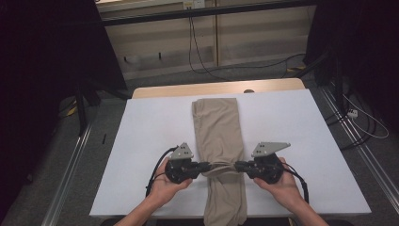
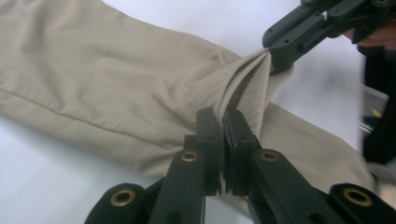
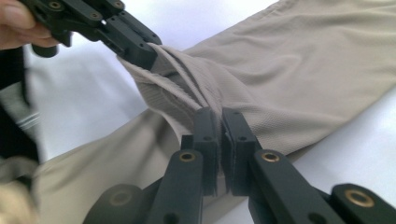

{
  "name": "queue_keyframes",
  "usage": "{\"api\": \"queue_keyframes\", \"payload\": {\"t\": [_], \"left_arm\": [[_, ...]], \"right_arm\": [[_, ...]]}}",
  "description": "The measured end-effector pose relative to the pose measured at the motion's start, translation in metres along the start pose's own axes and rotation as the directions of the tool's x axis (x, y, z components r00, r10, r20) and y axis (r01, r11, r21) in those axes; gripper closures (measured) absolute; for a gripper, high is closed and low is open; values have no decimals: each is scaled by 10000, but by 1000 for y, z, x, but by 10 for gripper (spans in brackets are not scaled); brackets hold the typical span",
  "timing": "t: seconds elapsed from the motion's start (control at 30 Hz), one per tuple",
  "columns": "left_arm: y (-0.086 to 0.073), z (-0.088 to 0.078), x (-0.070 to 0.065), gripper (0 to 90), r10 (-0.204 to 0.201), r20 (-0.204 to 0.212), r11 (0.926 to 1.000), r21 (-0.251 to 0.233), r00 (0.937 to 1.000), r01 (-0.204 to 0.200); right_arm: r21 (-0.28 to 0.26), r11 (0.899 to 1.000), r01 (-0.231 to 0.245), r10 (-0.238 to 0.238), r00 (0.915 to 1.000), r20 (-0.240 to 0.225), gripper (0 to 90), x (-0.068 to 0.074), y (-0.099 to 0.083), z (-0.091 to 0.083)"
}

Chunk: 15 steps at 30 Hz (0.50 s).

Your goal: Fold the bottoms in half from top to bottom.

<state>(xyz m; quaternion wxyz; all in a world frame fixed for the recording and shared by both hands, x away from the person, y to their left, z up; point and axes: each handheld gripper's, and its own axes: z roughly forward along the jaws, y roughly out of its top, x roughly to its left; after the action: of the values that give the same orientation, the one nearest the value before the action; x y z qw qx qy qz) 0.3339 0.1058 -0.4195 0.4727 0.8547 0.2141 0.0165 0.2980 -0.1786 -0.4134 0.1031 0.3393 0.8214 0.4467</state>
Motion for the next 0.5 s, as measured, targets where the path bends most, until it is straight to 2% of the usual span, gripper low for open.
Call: {"api": "queue_keyframes", "payload": {"t": [0.1, 0.27, 0.33, 0.5], "left_arm": [[-6, -7, -13, 867, 77, 262, 9999, 113, 9996, -80], [-13, -21, -37, 867, 253, 693, 9997, -2, 9973, -253], [-17, -25, -45, 867, 189, 873, 9997, 103, 9960, -199], [-30, -28, -61, 867, 468, 1103, 9972, 531, 9928, -529]], "right_arm": [[93, 9999, 108, -105, 9997, -237, 852, 15, -9, -8], [-9, 9998, 180, -180, 9979, -622, 852, 38, -19, -25], [-22, 9997, 230, -231, 9968, -771, 852, 46, -23, -30], [328, 9984, 465, -425, 9927, -1130, 852, 62, -35, -35]]}}
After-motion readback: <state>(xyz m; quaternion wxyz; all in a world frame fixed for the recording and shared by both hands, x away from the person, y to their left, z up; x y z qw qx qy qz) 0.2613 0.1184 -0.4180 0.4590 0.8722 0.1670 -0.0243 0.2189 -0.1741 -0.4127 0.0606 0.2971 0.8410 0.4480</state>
